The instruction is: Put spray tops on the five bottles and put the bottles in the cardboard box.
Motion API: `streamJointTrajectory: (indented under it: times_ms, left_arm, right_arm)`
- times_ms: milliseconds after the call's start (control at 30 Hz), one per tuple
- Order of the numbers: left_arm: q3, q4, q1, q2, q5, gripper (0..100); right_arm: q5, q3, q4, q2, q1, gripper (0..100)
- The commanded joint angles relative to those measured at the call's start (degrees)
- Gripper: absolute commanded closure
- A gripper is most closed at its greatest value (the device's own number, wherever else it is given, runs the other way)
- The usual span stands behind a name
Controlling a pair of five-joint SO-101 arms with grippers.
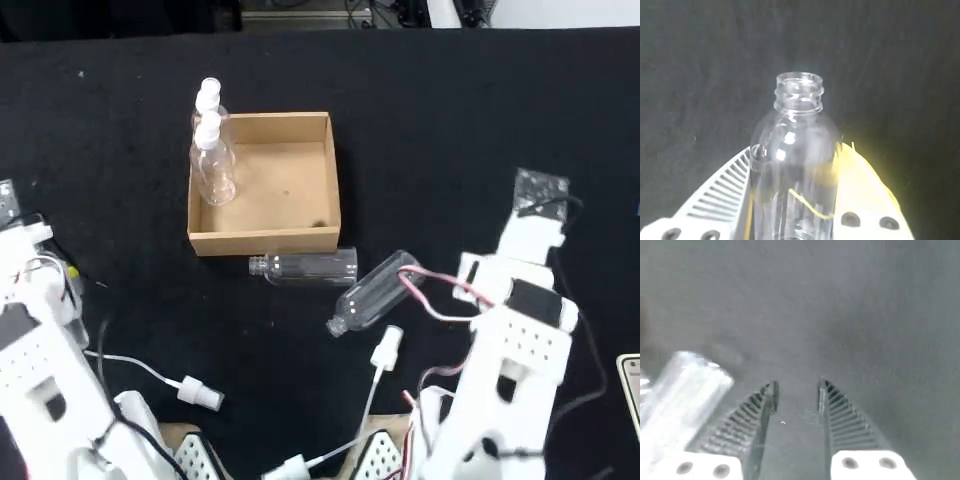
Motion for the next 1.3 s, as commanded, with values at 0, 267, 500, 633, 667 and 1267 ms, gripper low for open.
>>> streamJointTrajectory:
  times_ms: [0, 267, 500, 633, 667, 1267]
  left_arm:
    - [0.2, -2.3, 3.1, -4.8, 10.6, 97]
    - [2.9, -9.1, -1.9, -4.9, 16.7, 97]
    - [8.3, -17.0, -8.8, -4.9, 20.2, 97]
    - [8.1, -17.2, -12.5, -4.9, 23.4, 97]
    - [8.1, -17.3, -13.5, -4.9, 24.1, 97]
    - [8.7, -19.6, -22.2, -4.7, 27.3, 97]
  right_arm:
    - [4.8, -8.0, 9.5, -12.4, -9.5, 89.2]
    - [3.5, -17.5, 20.1, -15.6, -43.9, 89.1]
    - [2.6, -17.5, 14.2, -4.7, -69.7, 81.2]
    - [2.3, -16.1, 8.5, 2.0, -77.5, 81.1]
    - [2.3, -15.4, 6.8, 3.9, -79.2, 81.1]
    - [-14.7, 1.1, -24.1, 18.3, -87.6, 81.1]
